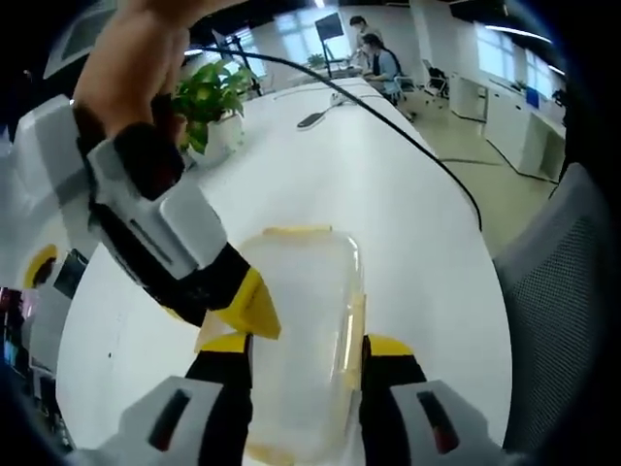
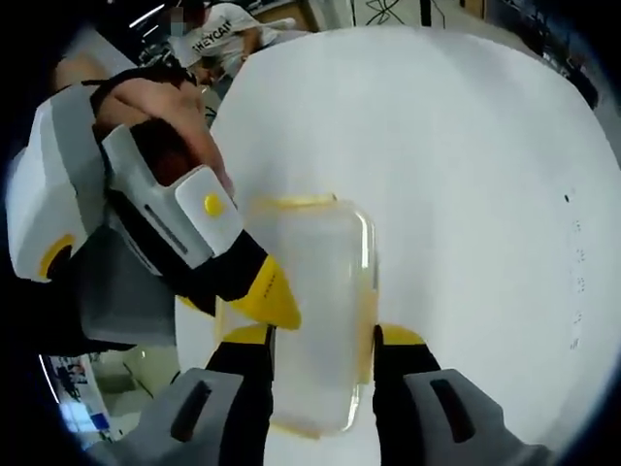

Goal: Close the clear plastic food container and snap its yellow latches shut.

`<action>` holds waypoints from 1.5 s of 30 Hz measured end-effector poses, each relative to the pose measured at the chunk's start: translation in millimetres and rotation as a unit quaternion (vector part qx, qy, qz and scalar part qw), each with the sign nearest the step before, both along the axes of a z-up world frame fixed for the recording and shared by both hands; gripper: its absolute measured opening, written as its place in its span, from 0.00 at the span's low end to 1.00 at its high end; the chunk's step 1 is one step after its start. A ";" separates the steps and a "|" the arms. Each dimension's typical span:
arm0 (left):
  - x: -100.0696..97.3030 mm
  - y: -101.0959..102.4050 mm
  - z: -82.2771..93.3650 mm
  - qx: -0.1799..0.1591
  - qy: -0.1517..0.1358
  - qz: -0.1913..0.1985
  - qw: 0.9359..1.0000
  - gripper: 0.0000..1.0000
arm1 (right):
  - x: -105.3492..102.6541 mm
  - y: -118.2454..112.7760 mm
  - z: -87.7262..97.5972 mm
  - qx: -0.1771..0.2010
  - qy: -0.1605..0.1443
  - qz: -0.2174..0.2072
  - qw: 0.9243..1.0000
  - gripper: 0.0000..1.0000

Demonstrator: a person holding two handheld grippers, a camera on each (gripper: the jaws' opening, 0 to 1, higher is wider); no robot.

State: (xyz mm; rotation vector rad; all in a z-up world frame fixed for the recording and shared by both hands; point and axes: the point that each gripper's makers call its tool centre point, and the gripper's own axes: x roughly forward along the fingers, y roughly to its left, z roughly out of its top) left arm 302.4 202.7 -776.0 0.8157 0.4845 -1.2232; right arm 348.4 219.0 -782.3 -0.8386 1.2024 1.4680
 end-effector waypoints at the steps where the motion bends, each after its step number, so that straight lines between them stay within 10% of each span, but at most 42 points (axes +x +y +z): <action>1: -2.3 -0.3 0.4 -0.003 0.000 -0.001 1.000 0.38 | -0.1 0.3 0.2 0.004 -0.008 0.001 1.000 0.37; 11: 0.5 -0.9 -1.7 -0.003 -0.005 -0.001 1.000 0.39 | 1.5 -2.1 3.9 0.070 -0.071 -0.036 0.994 0.37; 27: -5.3 -5.4 -0.6 -0.039 0.036 0.025 0.998 0.54 | 0.7 -7.5 9.4 0.168 -0.140 -0.152 0.964 0.44; 36: -2.4 -3.0 2.6 -0.076 0.063 0.073 0.992 0.69 | -6.7 -9.9 16.3 0.243 -0.159 -0.220 0.931 0.58; 41: 5.4 1.6 8.1 -0.107 0.060 0.093 0.988 0.80 | -2.2 -11.0 30.7 0.314 -0.191 -0.263 0.892 0.69; 45: 12.2 -1.4 19.4 -0.160 0.056 0.103 0.980 0.95 | -5.7 -11.5 36.7 0.343 -0.201 -0.271 0.877 0.79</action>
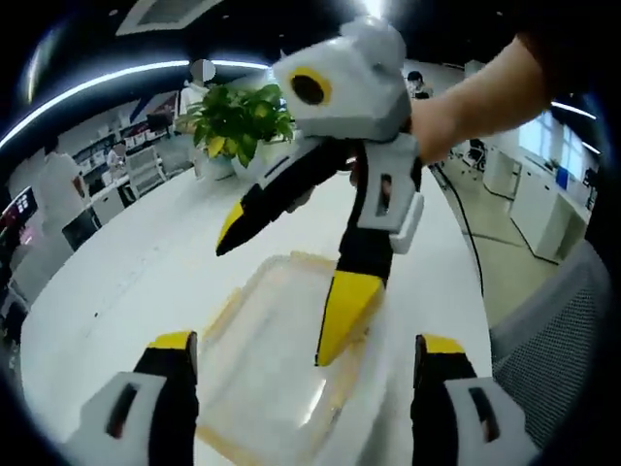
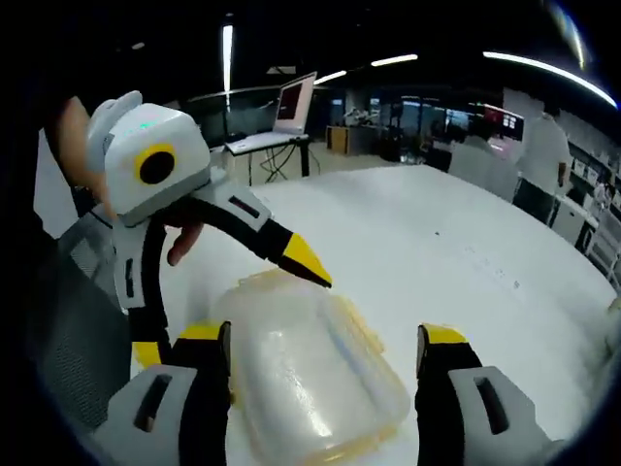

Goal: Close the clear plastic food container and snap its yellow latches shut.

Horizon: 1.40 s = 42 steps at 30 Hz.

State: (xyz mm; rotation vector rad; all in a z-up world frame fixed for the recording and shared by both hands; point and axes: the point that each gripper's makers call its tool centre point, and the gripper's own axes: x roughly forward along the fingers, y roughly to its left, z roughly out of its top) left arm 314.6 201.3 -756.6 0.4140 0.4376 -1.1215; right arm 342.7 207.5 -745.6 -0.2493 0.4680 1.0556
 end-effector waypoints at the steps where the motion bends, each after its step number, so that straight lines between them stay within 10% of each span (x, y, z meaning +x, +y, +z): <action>1: 0.0 -0.9 2.5 -0.010 0.000 -0.001 1.000 0.97 | 0.0 -1.1 1.1 0.010 0.000 -0.010 1.000 0.81; 15: 14.2 23.5 29.7 -0.138 -0.008 0.070 0.988 0.99 | -1.9 -18.1 19.2 0.088 -0.052 -0.080 0.992 0.94; 26: 5.3 39.3 11.2 -0.158 -0.027 0.109 0.981 0.98 | -13.9 -31.8 16.1 0.110 -0.124 -0.119 0.979 1.00; 33: 12.1 56.9 -8.4 -0.167 -0.038 0.159 0.972 0.99 | -26.3 -35.0 -5.1 0.115 -0.105 -0.143 0.977 1.00; 37: 9.0 64.7 -31.1 -0.160 0.001 0.188 0.969 0.94 | -34.5 -37.2 -28.0 0.086 -0.098 -0.137 0.982 0.98; 42: 2.9 57.9 -42.7 -0.149 0.004 0.176 0.973 0.92 | -44.7 -42.4 -55.9 0.071 -0.073 -0.128 0.986 0.91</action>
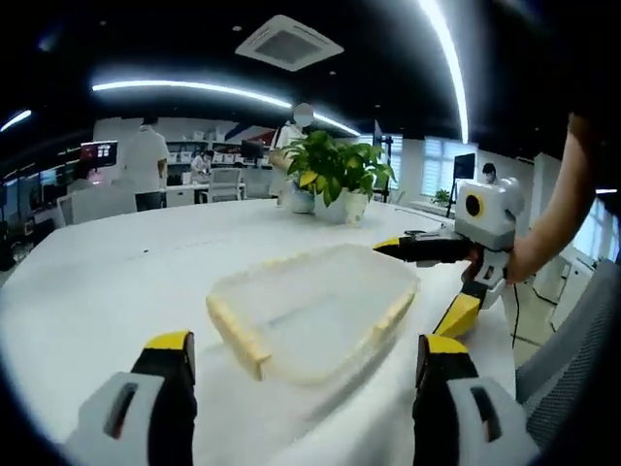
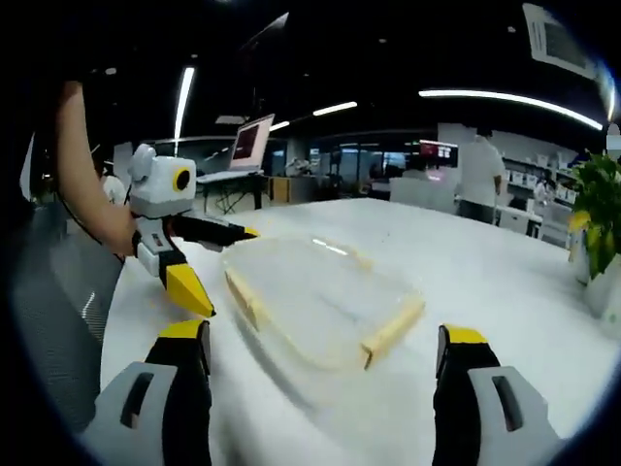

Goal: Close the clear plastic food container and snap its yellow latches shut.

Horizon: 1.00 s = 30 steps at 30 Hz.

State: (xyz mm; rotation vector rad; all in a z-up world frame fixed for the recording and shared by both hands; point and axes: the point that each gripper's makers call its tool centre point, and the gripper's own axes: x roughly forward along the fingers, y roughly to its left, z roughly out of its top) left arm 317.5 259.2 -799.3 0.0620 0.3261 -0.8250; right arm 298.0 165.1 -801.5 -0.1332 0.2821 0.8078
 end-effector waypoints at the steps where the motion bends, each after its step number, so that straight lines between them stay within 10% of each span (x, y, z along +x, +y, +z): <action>1: 0.0 0.3 -1.1 0.003 0.000 0.002 1.000 0.93 | -0.5 -0.3 -2.9 -0.002 0.004 0.000 1.000 0.88; 11: -2.2 -1.8 -16.5 0.016 0.010 0.007 1.000 0.87 | -1.1 9.6 -18.3 -0.016 0.010 0.011 1.000 0.73; 19: 0.2 3.2 -19.3 0.014 0.033 0.022 0.999 0.59 | 3.0 3.5 -21.9 -0.008 0.021 -0.010 1.000 0.61; 30: -0.7 4.8 -25.6 0.027 0.048 0.035 0.998 0.56 | 6.3 0.3 -24.3 -0.035 0.025 -0.010 0.999 0.54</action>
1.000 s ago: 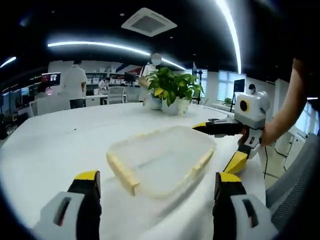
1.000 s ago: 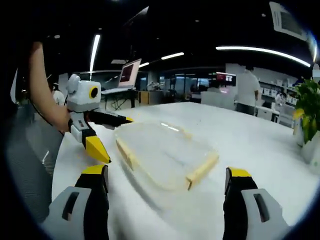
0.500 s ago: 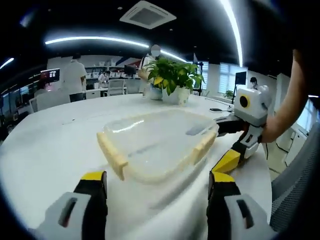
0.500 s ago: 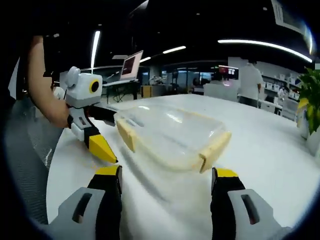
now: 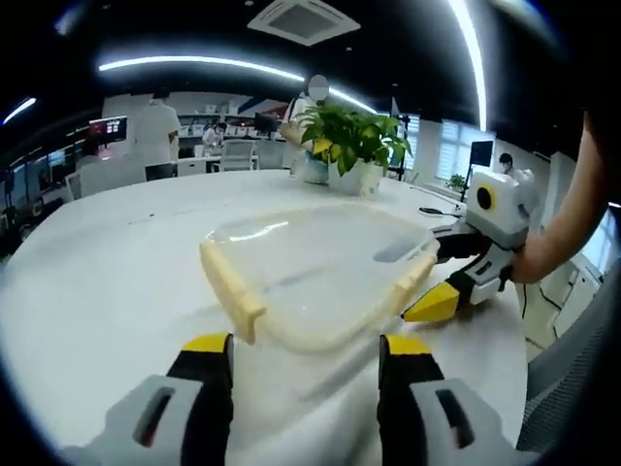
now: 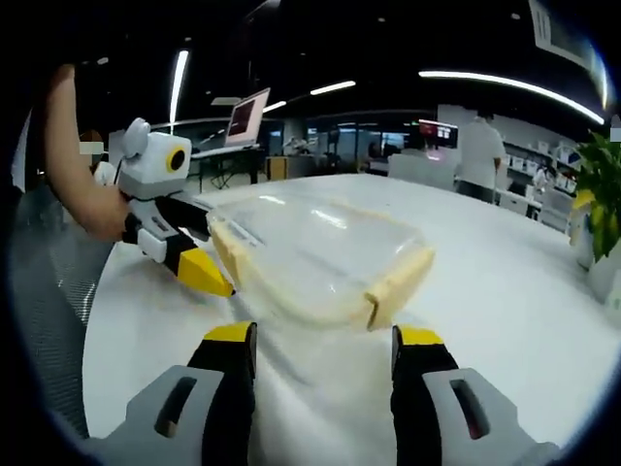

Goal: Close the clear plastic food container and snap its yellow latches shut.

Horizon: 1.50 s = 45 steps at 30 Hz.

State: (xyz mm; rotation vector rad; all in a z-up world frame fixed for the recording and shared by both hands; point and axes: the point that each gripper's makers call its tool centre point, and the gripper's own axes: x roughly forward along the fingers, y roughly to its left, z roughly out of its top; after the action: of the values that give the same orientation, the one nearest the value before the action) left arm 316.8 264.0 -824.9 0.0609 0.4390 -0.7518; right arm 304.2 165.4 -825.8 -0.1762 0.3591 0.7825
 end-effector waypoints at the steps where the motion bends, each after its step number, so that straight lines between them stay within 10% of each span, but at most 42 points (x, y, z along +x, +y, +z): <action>1: -0.3 1.3 -0.6 0.004 -0.001 0.001 1.000 0.56 | -0.1 1.2 0.2 0.000 0.001 0.000 1.000 0.54; 45: 41.5 126.4 -3.1 0.037 0.021 -0.013 0.999 0.50 | 47.2 123.2 2.1 -0.035 0.016 0.002 0.999 0.53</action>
State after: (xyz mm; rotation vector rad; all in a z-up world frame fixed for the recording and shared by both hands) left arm 358.3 390.4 -827.9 0.1196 0.5073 -0.7628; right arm 351.4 288.6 -823.7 -0.2310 0.4167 0.7782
